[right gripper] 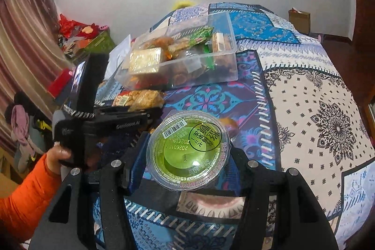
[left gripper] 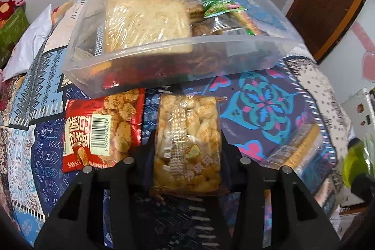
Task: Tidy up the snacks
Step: 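Lower the peanut bar and jelly cup into the clear box and open both tools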
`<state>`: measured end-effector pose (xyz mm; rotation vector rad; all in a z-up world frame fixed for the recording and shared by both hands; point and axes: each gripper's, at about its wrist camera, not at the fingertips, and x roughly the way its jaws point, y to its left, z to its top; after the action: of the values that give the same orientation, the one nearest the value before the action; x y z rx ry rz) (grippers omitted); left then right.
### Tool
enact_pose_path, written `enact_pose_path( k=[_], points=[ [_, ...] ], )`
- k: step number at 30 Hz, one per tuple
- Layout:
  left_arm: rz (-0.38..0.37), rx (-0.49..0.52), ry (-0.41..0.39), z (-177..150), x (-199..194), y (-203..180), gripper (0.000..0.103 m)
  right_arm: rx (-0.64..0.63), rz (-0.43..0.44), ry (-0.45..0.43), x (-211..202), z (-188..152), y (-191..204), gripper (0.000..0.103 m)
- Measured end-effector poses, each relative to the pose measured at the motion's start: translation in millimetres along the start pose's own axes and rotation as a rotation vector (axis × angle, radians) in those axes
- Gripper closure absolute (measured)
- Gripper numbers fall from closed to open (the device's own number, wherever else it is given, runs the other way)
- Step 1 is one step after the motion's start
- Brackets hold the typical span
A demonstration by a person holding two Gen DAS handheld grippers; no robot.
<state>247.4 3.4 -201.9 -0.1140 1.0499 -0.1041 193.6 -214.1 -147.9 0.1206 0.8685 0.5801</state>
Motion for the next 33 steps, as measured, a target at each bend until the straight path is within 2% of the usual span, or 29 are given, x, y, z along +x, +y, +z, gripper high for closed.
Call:
enact_pose_path(
  k=[8,13,17,26,33],
  points=[
    [-0.027,0.02,-0.115,6.0,-57.5,-3.2,0.058,-0.004,-0.009,-0.056,4.1,31.9,-0.6,0.049],
    [-0.03,0.022,-0.192,26.5,-88.7,4.3,0.058,-0.017,-0.008,-0.097,16.5,65.9,1.9,0.049],
    [-0.02,0.014,-0.225,51.0,-96.2,15.1,0.058,-0.026,-0.005,-0.111,33.1,94.8,3.7,0.049],
    [-0.08,0.009,-0.213,107.7,-64.8,13.8,0.058,-0.042,-0.047,-0.107,86.1,150.8,-4.3,0.049],
    [-0.108,0.03,-0.179,143.6,-20.2,3.1,0.058,-0.065,-0.076,-0.051,123.7,161.7,-21.1,0.049]
  ],
)
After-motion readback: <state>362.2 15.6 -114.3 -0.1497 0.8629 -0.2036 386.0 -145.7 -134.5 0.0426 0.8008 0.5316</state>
